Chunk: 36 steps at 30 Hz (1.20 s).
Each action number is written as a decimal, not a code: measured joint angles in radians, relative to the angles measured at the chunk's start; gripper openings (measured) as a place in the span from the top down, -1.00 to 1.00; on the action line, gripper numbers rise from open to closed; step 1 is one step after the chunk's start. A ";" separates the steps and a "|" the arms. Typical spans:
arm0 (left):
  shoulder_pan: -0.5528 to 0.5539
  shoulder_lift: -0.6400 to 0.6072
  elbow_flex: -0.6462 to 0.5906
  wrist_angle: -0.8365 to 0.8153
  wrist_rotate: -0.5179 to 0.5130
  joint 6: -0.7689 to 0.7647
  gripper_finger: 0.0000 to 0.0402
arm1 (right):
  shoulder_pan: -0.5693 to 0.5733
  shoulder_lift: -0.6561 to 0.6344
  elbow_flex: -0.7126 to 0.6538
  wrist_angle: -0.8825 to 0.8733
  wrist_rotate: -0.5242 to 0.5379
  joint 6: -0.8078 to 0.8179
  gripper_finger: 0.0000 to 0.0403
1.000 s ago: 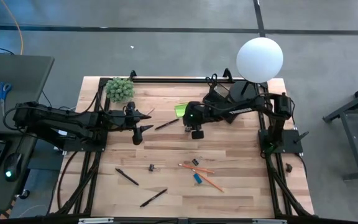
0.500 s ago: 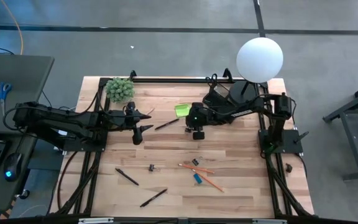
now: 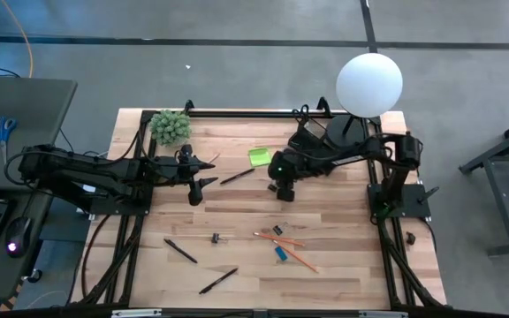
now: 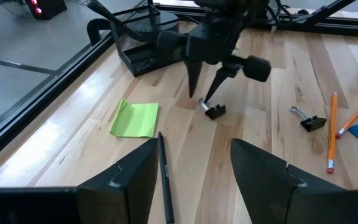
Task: Pick and place office supplies into organizer
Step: Put the black binder clip into the black desk organizer
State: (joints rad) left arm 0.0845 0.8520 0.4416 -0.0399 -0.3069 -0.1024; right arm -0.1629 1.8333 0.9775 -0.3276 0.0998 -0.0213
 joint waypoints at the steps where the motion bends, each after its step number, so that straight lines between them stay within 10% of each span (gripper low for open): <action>1: 0.000 0.000 0.000 0.000 0.000 0.000 0.06 | 0.007 -0.011 -0.001 -0.022 0.001 0.028 0.38; 13: 0.000 0.000 0.000 0.000 0.000 -0.004 0.06 | 0.137 -0.098 -0.006 -0.081 -0.028 0.248 0.38; 25: 0.000 0.000 0.000 0.000 0.000 -0.007 0.06 | 0.188 -0.099 -0.006 -0.035 0.151 -0.287 0.36; 36: 0.000 0.000 0.000 0.000 0.001 -0.007 0.06 | 0.127 -0.077 -0.005 0.020 -0.019 -0.354 -0.15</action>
State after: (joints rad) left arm 0.0845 0.8524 0.4416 -0.0395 -0.3061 -0.1089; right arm -0.0362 1.7560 0.9722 -0.3078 0.0808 -0.3756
